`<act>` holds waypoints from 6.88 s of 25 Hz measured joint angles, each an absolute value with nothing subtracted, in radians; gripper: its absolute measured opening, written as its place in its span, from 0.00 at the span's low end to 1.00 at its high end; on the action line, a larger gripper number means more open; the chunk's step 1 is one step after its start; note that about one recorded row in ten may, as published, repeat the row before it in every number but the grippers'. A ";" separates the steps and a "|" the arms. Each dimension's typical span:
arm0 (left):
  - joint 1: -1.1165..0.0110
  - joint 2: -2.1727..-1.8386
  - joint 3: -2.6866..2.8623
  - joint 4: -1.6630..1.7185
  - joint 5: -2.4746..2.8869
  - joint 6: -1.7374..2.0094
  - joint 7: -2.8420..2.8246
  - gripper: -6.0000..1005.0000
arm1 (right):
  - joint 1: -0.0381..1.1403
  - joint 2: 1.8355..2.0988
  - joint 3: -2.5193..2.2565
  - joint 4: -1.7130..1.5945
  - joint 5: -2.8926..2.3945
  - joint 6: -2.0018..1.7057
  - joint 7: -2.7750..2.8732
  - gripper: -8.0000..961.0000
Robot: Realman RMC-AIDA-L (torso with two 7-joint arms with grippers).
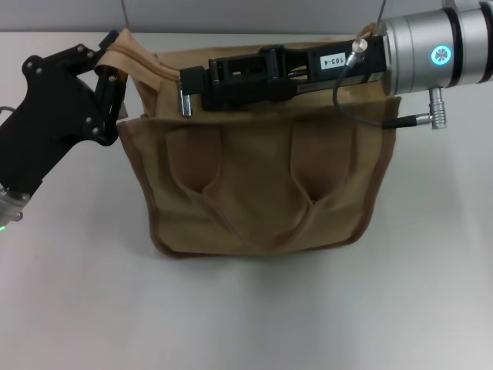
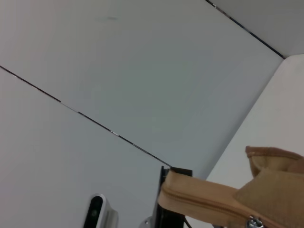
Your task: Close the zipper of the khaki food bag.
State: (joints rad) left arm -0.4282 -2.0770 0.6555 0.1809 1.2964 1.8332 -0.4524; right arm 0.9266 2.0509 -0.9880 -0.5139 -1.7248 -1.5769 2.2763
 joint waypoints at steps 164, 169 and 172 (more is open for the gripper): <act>-0.491 -2.072 0.568 0.097 1.287 1.854 -0.558 0.03 | 0.742 2.079 -1.195 -1.023 -1.716 -1.438 2.198 0.02; -0.494 -2.073 0.572 0.097 1.288 1.856 -0.565 0.03 | 0.763 2.079 -1.203 -0.990 -1.720 -1.432 2.163 0.03; -0.494 -2.073 0.574 0.095 1.289 1.860 -0.566 0.03 | 0.781 2.080 -1.205 -0.965 -1.720 -1.425 2.144 0.13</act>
State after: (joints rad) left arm -0.4938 -2.0735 0.5742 0.0947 1.2892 1.8602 -0.5655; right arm 0.7813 2.0804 -1.2048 -0.9647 -1.7202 -1.4250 2.1440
